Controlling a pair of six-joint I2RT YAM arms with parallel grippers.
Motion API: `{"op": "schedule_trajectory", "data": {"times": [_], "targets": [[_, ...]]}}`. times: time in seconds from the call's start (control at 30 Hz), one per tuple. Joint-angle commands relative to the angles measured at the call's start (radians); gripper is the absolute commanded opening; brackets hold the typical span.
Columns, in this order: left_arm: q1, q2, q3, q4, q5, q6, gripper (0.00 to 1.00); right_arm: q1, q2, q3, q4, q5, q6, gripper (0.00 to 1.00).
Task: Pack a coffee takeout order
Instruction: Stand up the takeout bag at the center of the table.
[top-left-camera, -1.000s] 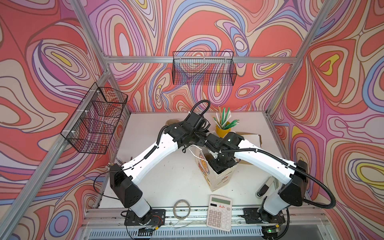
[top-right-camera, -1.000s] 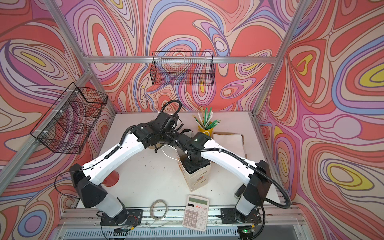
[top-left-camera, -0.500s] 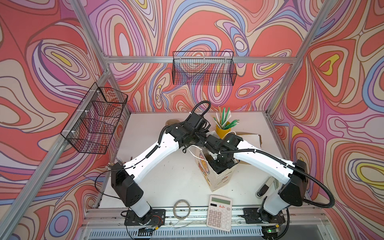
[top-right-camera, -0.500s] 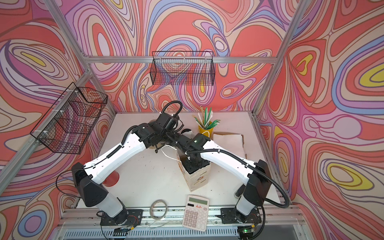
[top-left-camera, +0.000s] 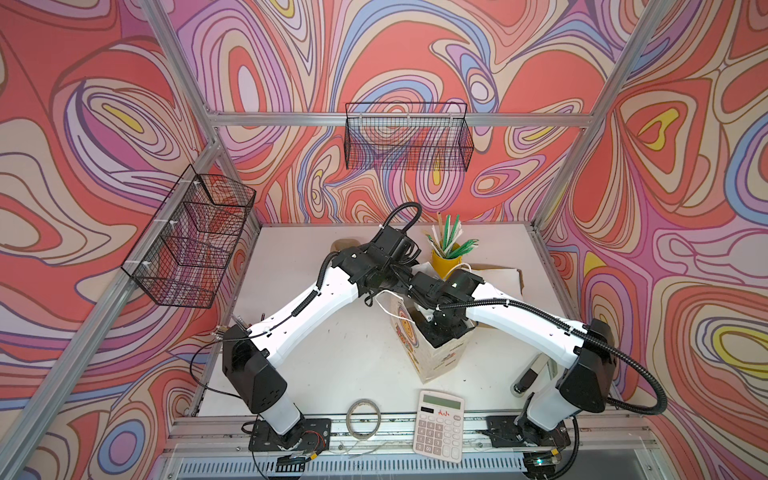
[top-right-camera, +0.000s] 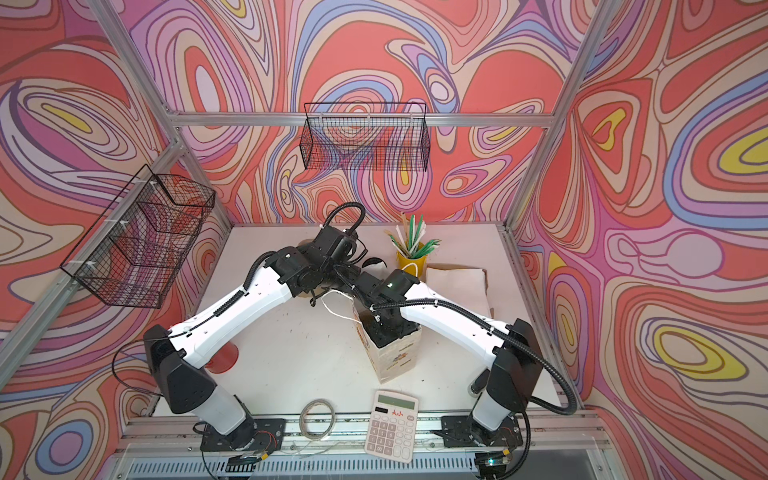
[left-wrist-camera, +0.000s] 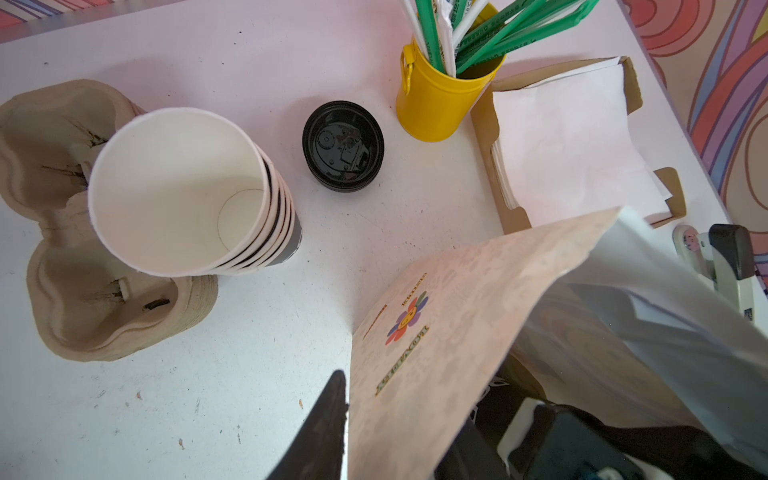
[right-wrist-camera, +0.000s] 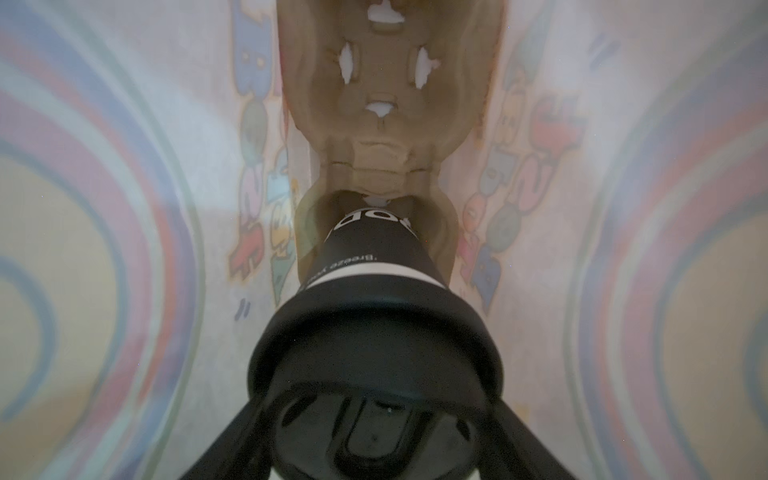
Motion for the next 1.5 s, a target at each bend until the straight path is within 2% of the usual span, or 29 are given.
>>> {"op": "schedule_trajectory", "data": {"times": [0.0,0.77,1.1,1.47], "targets": [[-0.045,-0.020,0.007,0.018,0.032,-0.010,0.35,-0.016,0.029,-0.038,-0.010,-0.025,0.000,0.53],[-0.045,-0.039,-0.022,0.033,0.047,-0.020,0.34,-0.016,0.080,-0.227,0.169,-0.096,-0.017,0.52],[-0.045,-0.051,-0.024,0.030,0.039,-0.017,0.34,-0.017,0.107,-0.262,0.194,-0.082,-0.019,0.52],[-0.044,-0.062,-0.029,0.031,0.026,-0.021,0.45,-0.017,0.113,-0.265,0.195,-0.074,-0.016,0.53]]}}
